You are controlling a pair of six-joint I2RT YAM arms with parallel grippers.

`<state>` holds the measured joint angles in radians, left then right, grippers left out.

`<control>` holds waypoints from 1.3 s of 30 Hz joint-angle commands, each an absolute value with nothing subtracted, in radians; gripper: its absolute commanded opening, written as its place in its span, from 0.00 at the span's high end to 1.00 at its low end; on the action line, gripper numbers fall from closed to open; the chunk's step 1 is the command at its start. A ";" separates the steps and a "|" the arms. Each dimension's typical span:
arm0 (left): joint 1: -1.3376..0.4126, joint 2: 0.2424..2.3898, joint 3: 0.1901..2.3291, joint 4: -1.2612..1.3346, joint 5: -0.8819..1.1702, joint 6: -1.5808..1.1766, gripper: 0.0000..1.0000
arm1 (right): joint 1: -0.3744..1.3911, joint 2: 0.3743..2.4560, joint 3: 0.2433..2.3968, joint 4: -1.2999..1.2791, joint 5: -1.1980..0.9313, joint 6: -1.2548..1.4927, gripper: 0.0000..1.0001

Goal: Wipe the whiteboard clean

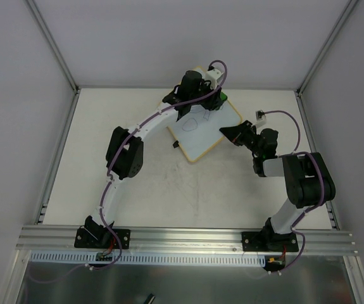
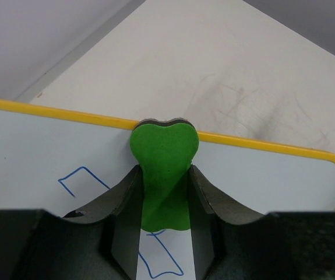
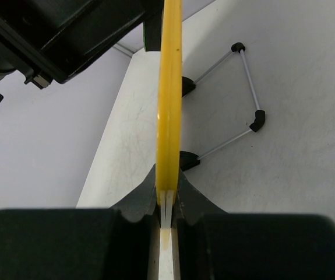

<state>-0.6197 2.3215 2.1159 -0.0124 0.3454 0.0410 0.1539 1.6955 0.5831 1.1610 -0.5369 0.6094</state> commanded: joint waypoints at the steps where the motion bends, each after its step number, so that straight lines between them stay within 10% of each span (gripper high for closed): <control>1: -0.595 2.394 2.163 -0.014 0.268 0.010 1.00 | 0.186 1.686 0.580 1.197 -0.632 0.555 1.00; 39: -0.327 2.462 2.172 -0.061 0.281 -0.500 1.00 | 0.186 1.692 0.583 1.201 -0.637 0.558 1.00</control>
<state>-0.3153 2.4542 2.1536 0.0063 0.3088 -0.4782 0.1562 1.6955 0.5831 1.1633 -0.5400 0.6094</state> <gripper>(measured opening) 0.318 0.089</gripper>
